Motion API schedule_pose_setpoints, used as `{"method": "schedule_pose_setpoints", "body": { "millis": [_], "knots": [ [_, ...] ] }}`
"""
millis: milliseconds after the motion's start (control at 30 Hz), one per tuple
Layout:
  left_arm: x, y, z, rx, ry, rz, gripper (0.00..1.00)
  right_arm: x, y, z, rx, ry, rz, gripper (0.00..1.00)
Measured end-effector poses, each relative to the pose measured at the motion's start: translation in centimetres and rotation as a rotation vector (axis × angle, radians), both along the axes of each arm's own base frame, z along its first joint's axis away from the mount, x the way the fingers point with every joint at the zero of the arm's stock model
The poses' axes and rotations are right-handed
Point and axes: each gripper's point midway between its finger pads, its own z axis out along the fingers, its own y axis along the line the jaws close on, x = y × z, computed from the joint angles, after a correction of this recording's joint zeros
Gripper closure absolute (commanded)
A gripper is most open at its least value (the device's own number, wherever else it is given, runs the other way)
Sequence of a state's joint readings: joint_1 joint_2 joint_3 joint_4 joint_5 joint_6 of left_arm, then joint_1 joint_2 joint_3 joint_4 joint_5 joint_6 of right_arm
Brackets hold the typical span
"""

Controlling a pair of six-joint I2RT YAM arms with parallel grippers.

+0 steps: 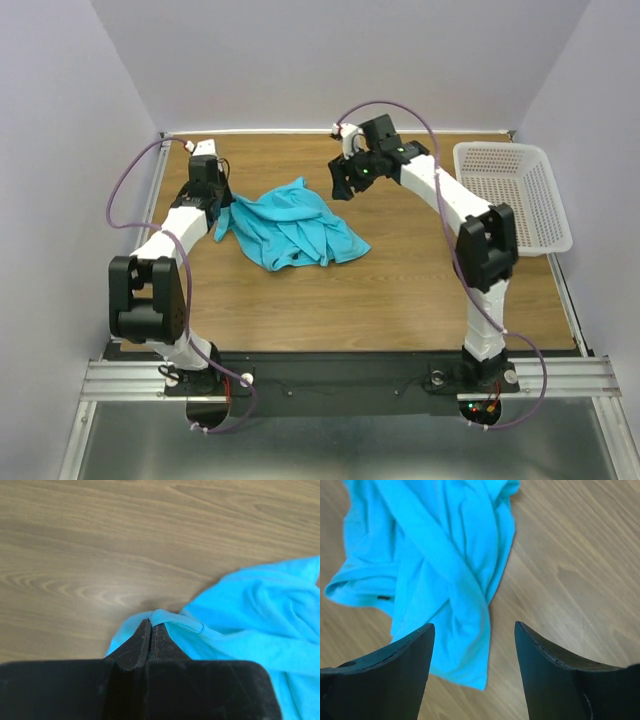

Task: Fold and stack the t-shirts
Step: Flatten the tshirt out

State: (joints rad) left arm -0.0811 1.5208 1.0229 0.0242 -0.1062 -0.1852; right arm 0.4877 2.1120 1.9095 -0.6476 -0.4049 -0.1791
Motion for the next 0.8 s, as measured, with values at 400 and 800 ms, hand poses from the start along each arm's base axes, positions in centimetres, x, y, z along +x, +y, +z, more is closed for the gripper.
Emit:
{"method": "schedule_pose_setpoints", "body": {
  "millis": [400,800],
  "knots": [
    [4.6,1.3,5.7,0.013,-0.125,0.027,0.16,-12.8,0.7,-1.5,0.116,0.234,0.179,0.36],
    [-9.2,-2.6,9.3,-0.238,-0.274,-0.111,0.18,-13.1,3.5,-3.4,0.166,0.351,0.102,0.39]
  ]
}}
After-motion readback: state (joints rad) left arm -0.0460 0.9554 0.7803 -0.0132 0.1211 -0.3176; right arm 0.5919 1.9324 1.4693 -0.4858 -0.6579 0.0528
